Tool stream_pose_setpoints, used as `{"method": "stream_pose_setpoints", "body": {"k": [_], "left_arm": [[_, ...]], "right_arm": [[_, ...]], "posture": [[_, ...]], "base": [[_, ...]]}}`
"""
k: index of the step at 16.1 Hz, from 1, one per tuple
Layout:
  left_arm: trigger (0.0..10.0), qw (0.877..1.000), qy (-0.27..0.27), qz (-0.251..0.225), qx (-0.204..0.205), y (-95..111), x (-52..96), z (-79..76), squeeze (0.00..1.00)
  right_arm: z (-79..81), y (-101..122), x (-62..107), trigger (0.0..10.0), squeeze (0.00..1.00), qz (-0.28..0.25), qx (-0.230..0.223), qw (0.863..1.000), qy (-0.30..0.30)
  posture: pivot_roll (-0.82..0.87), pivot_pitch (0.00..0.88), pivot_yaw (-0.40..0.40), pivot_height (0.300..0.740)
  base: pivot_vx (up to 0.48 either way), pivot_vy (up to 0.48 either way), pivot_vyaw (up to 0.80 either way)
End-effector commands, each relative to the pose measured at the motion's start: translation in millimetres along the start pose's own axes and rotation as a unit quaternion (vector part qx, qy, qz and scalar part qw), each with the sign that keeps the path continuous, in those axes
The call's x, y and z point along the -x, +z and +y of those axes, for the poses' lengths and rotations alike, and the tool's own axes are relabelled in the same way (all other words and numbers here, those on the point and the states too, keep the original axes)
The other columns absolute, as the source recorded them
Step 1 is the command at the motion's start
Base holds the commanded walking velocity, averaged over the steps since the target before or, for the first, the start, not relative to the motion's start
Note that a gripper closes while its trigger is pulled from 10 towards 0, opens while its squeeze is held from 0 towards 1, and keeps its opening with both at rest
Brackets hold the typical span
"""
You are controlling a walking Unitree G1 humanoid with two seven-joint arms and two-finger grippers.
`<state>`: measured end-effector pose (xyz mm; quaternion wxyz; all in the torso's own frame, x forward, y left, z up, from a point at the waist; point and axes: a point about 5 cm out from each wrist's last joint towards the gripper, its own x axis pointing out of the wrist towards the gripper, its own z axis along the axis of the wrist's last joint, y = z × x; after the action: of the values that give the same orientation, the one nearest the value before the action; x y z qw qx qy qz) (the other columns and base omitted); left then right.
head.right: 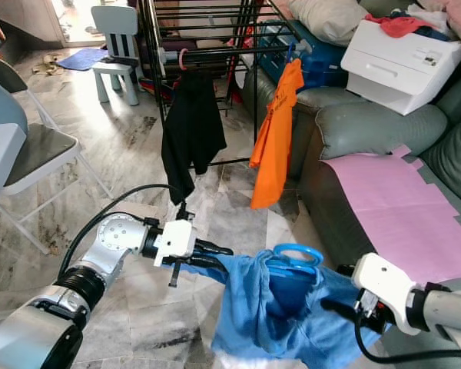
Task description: Hang hanger
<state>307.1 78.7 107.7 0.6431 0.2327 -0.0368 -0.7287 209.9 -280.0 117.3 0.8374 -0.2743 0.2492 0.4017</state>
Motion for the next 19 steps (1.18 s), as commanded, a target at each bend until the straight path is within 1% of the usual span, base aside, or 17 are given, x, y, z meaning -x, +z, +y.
{"method": "stream_pose_setpoints", "body": {"k": [1,6,8,11,15,19], "left_arm": [[0.0,1.0,-0.003,-0.017,-0.009,6,-1.4,1.5,0.0],[0.0,1.0,-0.006,-0.017,-0.005,4,-0.6,-1.1,0.0],[0.0,1.0,-0.007,-0.015,-0.001,3,-0.9,-2.2,0.0],[0.0,1.0,-0.007,-0.013,0.001,3,-1.8,-2.2,0.0],[0.0,1.0,-0.004,-0.007,0.005,1,-2.7,-2.4,0.0],[0.0,1.0,0.002,-0.004,0.007,1,-1.8,-1.1,0.0]], "right_arm": [[-0.7,1,-1.1,0.0,0.0,-0.007,0.0,1.0,0.007],[3.9,2,-4.0,0.0,0.0,-0.016,-0.007,1.0,0.021],[7.8,0,-1.3,0.0,0.0,-0.018,-0.018,0.999,0.039],[16.1,4,5.3,0.0,0.0,-0.037,-0.049,0.995,0.082],[23.4,5,7.9,0.0,0.0,-0.049,-0.067,0.99,0.112],[24.1,5,8.9,0.0,0.0,-0.046,-0.071,0.99,0.113]], "posture": [[0.03,0.0,-0.038,0.74],[0.03,0.0,-0.037,0.74],[0.03,0.0,-0.035,0.74],[0.02,0.0,-0.035,0.74],[0.02,0.0,-0.036,0.74],[0.02,0.0,-0.036,0.74]], "base": [[0.0,0.0,0.0],[0.0,0.0,0.0],[0.0,0.0,0.0],[0.0,0.0,0.0],[0.0,0.0,0.0],[0.0,0.0,0.0]]}}
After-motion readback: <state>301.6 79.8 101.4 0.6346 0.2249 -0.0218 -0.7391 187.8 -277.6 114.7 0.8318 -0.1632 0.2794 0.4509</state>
